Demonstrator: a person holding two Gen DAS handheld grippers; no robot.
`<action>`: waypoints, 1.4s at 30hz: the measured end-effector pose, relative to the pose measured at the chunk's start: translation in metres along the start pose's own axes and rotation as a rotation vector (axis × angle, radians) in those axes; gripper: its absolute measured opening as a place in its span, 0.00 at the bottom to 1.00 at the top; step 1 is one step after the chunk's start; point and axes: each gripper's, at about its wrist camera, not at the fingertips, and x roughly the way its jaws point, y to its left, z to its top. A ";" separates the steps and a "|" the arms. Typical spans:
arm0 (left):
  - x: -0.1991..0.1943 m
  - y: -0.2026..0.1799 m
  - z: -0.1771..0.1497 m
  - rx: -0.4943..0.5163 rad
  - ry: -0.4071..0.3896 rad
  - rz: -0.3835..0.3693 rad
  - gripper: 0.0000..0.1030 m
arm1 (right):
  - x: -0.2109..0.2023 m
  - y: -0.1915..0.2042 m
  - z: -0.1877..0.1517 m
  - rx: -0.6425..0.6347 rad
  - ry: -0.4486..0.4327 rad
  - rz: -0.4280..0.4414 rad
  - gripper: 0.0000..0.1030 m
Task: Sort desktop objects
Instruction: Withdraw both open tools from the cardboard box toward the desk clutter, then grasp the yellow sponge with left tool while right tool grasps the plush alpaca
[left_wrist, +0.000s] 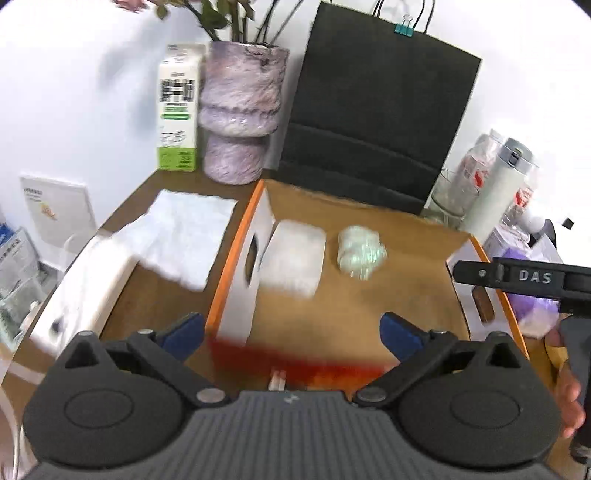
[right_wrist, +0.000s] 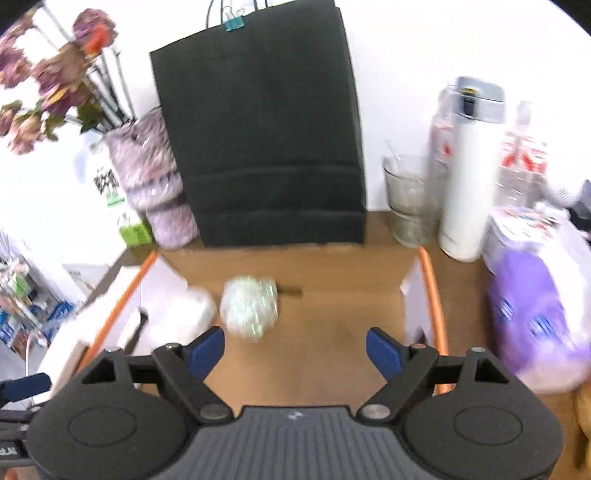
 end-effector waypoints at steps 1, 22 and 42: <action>-0.011 -0.001 -0.010 0.008 -0.010 -0.007 1.00 | -0.015 0.002 -0.009 -0.003 -0.010 0.006 0.81; -0.127 0.013 -0.201 0.191 -0.211 -0.122 1.00 | -0.186 0.027 -0.267 -0.056 -0.214 -0.001 0.90; -0.094 0.013 -0.205 0.159 -0.139 -0.110 1.00 | -0.176 0.027 -0.282 -0.065 -0.250 -0.007 0.89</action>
